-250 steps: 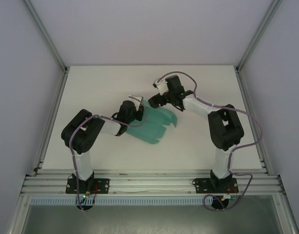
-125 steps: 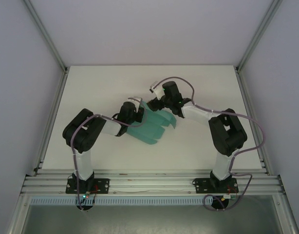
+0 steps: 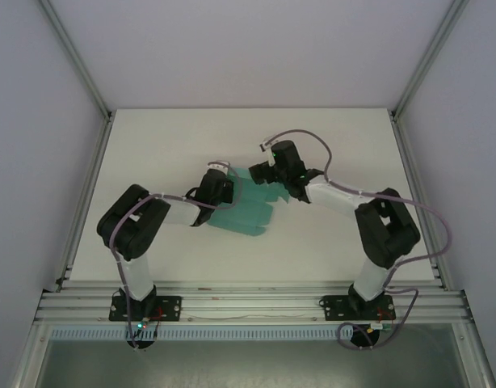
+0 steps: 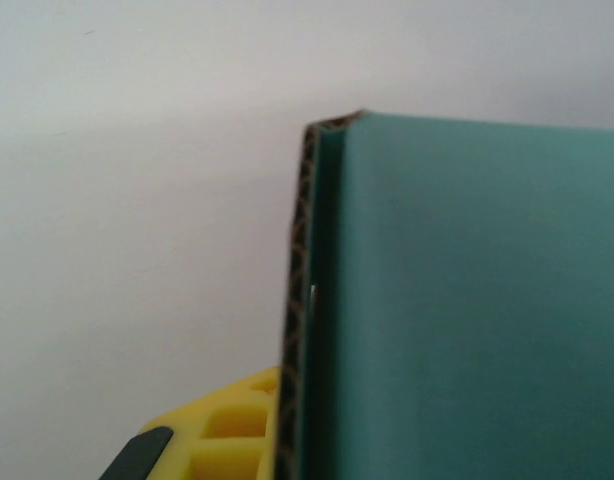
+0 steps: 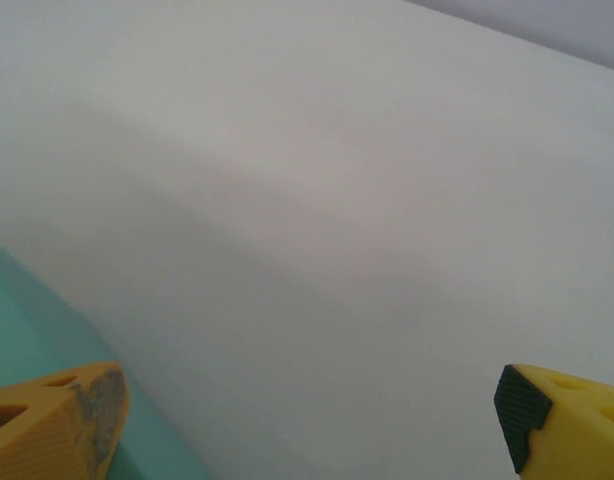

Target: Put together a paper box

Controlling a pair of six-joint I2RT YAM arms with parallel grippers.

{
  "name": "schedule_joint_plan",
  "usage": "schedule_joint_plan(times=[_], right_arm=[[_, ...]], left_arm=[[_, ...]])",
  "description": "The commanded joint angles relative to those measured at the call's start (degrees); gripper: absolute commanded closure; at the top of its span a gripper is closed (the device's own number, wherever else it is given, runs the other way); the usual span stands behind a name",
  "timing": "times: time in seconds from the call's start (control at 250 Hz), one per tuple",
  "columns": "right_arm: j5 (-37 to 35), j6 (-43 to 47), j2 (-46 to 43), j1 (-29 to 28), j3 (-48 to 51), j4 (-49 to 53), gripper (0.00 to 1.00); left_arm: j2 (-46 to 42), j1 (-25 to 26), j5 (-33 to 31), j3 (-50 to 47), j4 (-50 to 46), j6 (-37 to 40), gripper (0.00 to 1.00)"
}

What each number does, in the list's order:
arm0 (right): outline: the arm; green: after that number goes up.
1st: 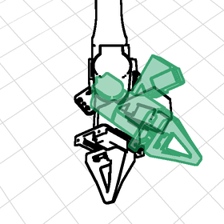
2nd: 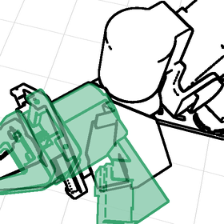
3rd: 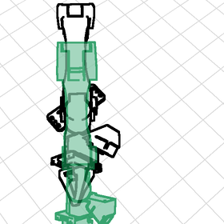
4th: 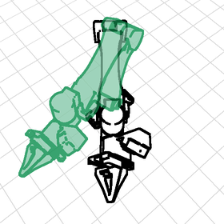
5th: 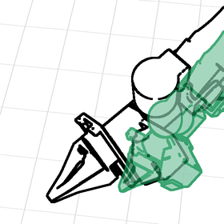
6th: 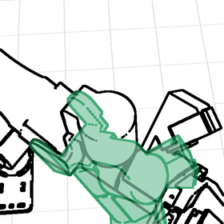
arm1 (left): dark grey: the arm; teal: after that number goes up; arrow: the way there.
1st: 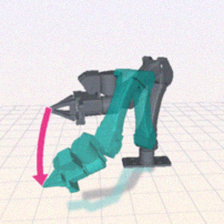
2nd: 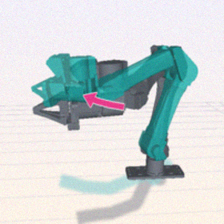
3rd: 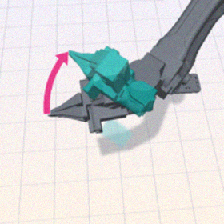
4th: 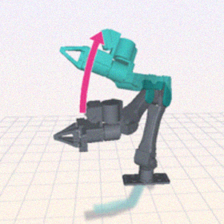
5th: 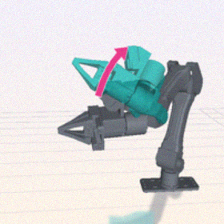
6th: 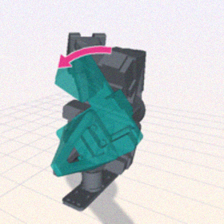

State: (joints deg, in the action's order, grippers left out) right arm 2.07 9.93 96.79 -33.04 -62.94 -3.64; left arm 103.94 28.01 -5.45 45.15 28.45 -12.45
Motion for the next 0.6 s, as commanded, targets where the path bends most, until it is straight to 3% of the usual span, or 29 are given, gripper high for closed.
schedule_joint_plan(times=[0.0,0.084,0.288,0.412,0.596], right_arm=[[-11.0,-6.3,-7.9,0.4,1.3,3.5,0.05],[-12.2,-8.0,-12.1,0.4,3.7,4.1,0.04],[-5.2,-9.4,-17.3,0.4,9.2,5.0,0.04],[-6.4,-10.2,-15.8,0.4,9.6,4.7,0.04],[-2.3,-9.5,-11.5,0.4,8.5,0.3,0.05]], left_arm=[[-4.4,-0.5,-6.3,1.7,-7.0,-5.9,1.0],[-6.1,-0.4,-6.7,0.0,-7.4,-7.1,1.0],[-10.2,-0.4,-5.9,-0.6,-11.0,-9.5,1.0],[-12.2,-0.4,-4.2,-1.4,-9.9,-8.8,1.0],[-12.8,0.1,-2.2,-0.6,-11.4,-7.3,1.0]])
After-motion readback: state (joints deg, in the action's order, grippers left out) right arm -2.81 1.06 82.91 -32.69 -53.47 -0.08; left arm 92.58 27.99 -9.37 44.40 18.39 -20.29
